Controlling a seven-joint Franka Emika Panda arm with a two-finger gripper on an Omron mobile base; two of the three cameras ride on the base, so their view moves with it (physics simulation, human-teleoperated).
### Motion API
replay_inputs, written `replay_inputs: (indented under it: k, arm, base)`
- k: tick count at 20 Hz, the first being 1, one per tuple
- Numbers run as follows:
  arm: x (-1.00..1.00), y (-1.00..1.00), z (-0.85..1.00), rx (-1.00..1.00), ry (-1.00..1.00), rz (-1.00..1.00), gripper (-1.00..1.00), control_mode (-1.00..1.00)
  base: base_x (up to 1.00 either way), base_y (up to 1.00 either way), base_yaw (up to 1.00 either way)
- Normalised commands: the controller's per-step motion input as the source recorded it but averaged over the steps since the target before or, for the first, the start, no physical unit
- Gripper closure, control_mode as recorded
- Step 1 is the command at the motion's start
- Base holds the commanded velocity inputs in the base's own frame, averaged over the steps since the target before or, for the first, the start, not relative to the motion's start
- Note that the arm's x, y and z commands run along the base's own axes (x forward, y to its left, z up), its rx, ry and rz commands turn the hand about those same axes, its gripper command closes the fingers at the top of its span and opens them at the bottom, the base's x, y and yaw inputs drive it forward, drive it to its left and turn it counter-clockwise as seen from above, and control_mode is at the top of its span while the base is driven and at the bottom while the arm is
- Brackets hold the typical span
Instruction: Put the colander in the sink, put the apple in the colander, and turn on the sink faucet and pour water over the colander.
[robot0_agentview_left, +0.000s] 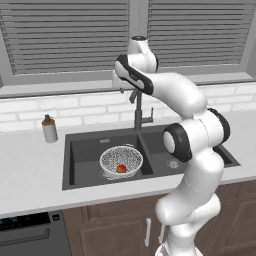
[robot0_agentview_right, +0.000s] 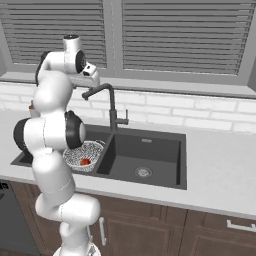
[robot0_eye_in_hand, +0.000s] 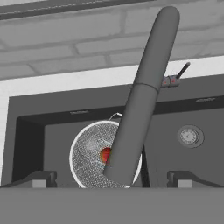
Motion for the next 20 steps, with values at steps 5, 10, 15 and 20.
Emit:
replay_inputs:
  k: [5,10,15,20]
  arm:
    - [-0.46,-0.3,0.18,0.0,0.0,0.0,-1.0,-1.0]
    - [-0.69,-0.53,0.01,0.0,0.0,0.0,-1.0,-1.0]
    - [-0.67,-0.63,-0.01,0.0,0.0,0.0,-1.0,-1.0]
    - [-0.43,-0.58,-0.24,0.0,0.0,0.0,-1.0,-1.0]
  base:
    - [0.0,0.0,0.0]
    - [0.0,0.0,0.0]
    - [0.0,0.0,0.0]
    - [0.0,0.0,0.0]
